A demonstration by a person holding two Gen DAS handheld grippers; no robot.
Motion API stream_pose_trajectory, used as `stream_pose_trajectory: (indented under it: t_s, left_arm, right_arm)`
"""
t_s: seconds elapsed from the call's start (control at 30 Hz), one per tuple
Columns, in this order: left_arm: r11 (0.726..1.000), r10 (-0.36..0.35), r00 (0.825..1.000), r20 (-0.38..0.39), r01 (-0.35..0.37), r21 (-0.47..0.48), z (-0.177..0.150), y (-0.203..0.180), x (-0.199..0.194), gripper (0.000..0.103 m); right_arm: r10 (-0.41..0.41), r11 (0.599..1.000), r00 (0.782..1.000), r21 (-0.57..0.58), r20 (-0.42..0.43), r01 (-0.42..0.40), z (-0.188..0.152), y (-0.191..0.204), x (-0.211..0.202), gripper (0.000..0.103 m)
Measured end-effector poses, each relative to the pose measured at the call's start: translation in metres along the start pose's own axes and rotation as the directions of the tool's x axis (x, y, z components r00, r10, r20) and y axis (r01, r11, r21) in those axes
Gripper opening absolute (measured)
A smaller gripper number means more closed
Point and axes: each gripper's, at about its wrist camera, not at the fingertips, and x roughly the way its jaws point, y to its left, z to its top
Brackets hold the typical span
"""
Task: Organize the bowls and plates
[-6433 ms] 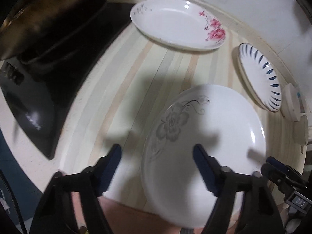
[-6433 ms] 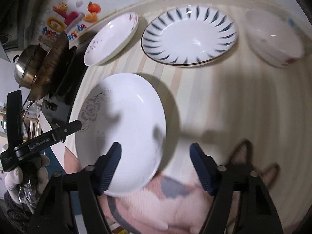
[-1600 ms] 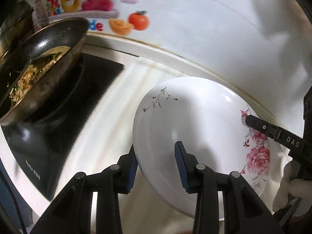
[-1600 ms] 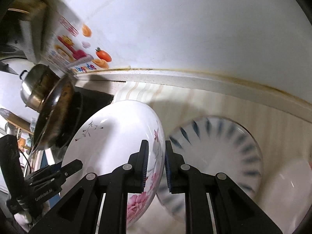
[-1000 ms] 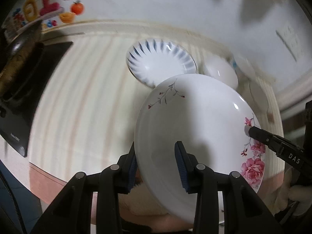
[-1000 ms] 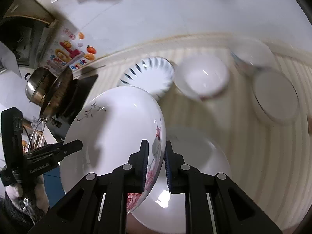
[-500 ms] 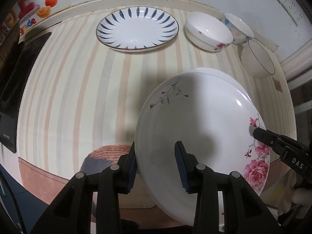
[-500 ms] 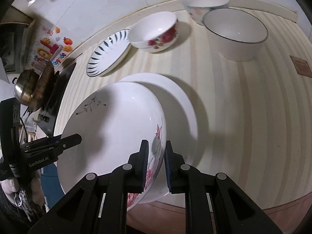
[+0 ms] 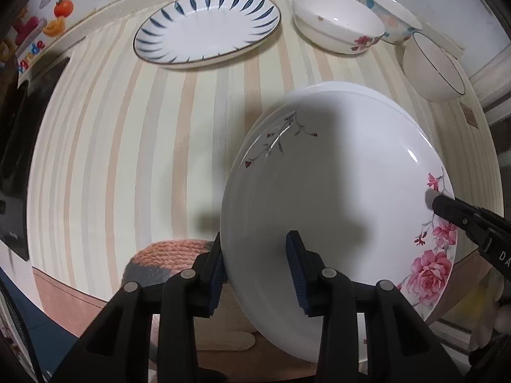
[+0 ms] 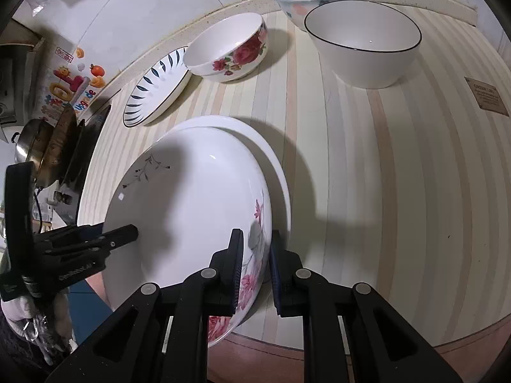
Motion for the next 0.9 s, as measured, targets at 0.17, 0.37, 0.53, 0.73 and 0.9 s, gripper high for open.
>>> stream_pose_trajectory:
  t_s: [0.17, 0.37, 0.53, 0.73, 0.9]
  left_arm:
    - [1.000, 0.005, 1.000, -0.001, -0.005, 0.006, 0.000, 0.000, 0.000, 0.034]
    - [1.000, 0.013, 1.000, 0.000, -0.013, 0.017, 0.000, -0.009, 0.003, 0.034]
    - [1.000, 0.015, 1.000, -0.007, -0.015, 0.011, 0.002, -0.012, 0.005, 0.034]
    - [1.000, 0.002, 1.000, -0.012, -0.002, 0.015, 0.005, -0.006, 0.003, 0.034]
    - [1.000, -0.029, 0.999, 0.038, 0.029, 0.009, 0.014, 0.014, -0.033, 0.034]
  right_arm:
    - [-0.021, 1.000, 1.000, -0.005, -0.011, 0.021, 0.003, 0.003, 0.002, 0.018]
    - [-0.037, 0.999, 0.999, 0.015, -0.015, 0.038, 0.004, 0.006, -0.004, 0.020]
    - [-0.055, 0.998, 0.998, 0.021, -0.037, 0.056, 0.004, 0.007, -0.009, 0.020]
    - [-0.024, 0.999, 0.999, 0.048, -0.046, 0.026, 0.001, 0.002, -0.017, 0.020]
    - [0.013, 0.992, 1.000, 0.124, -0.007, -0.012, 0.015, 0.001, -0.038, 0.020]
